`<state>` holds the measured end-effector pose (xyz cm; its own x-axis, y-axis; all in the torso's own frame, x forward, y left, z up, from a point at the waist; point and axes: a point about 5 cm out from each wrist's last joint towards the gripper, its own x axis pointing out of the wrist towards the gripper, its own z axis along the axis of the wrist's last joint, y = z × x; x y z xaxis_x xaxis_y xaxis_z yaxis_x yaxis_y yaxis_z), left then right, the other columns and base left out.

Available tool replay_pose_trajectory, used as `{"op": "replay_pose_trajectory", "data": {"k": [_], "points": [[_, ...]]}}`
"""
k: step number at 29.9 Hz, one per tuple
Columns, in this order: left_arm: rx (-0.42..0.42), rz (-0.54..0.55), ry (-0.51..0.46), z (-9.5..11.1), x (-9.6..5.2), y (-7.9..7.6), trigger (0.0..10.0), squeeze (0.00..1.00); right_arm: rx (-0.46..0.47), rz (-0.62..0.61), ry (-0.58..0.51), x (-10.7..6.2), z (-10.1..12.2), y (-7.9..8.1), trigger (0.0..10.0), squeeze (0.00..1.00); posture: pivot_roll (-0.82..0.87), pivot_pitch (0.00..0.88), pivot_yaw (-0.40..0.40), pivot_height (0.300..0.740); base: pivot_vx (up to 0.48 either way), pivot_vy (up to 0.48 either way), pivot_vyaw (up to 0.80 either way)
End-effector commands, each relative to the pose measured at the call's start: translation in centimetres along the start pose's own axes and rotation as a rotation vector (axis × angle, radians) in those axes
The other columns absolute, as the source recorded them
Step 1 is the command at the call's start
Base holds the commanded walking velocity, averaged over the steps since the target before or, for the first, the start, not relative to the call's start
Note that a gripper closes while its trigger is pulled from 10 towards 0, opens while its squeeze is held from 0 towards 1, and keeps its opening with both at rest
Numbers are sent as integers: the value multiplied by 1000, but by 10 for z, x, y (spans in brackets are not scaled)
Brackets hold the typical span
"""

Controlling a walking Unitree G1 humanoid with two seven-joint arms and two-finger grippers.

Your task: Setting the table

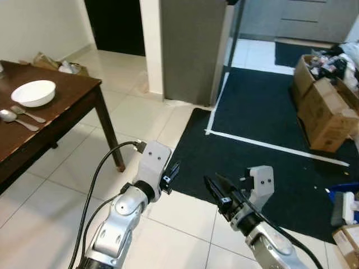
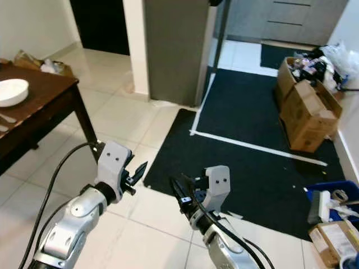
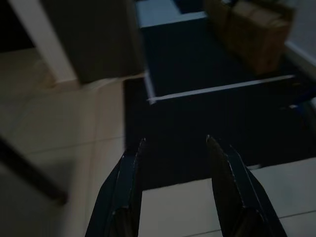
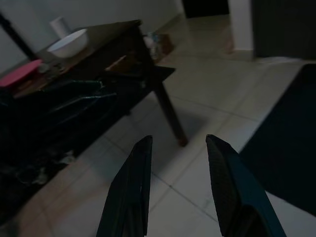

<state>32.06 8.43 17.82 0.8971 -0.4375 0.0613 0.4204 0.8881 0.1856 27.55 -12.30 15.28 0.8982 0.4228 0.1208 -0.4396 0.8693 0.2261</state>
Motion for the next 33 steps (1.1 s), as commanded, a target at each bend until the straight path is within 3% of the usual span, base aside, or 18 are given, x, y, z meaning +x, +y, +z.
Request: {"op": "replay_pose_trajectory", "data": {"k": [1,33], "points": [[9,6,22,-4,-3,0,10000,0,-4,-17,17,-1,-4,-2,10000,0,46,108,89,740,0,0,800],[30,34,41,-4,-2,6,10000,0,8,-36,-12,4,-3,-3,10000,0,53,115,96,740,0,0,800]]}}
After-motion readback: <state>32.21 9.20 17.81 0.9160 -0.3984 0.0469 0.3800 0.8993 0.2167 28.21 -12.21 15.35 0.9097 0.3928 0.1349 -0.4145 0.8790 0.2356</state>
